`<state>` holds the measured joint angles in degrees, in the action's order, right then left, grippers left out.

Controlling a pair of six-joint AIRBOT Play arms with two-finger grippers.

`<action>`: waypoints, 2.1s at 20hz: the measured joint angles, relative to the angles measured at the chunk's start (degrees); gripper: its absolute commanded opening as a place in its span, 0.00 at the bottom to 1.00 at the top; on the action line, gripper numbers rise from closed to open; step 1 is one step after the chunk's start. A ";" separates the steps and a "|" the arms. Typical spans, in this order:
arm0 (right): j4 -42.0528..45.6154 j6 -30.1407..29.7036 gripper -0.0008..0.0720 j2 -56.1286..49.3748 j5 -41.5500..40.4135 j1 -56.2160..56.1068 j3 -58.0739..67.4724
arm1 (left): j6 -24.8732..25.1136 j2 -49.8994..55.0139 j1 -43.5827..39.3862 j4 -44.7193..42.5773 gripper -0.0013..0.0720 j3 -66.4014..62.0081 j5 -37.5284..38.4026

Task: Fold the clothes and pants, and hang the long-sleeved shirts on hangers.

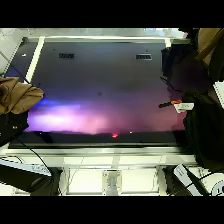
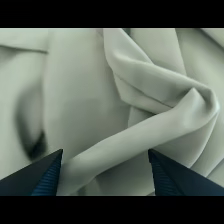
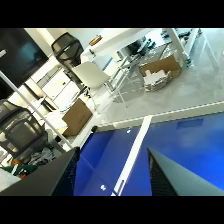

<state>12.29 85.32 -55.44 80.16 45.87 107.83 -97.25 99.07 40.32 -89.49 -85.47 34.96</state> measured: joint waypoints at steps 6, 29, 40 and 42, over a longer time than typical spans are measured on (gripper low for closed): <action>0.22 0.07 0.67 0.00 -0.15 -2.34 0.00 | 7.43 2.08 0.35 8.33 0.05 -0.37 1.68; 38.05 -6.69 0.67 -5.11 7.39 -2.95 -5.16 | 20.17 -15.10 -83.45 33.59 0.77 -4.61 19.78; 38.99 -9.70 0.63 -10.29 8.66 -14.99 -15.98 | 1.81 -20.68 -58.62 -2.60 0.98 -6.36 29.83; 39.21 -9.84 0.63 -10.36 8.72 -19.56 -18.88 | -0.37 -20.70 -46.42 -2.89 0.98 -6.36 32.94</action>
<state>51.51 75.48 -65.80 88.88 26.30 88.95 -97.62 78.37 -6.11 -92.38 -91.83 67.90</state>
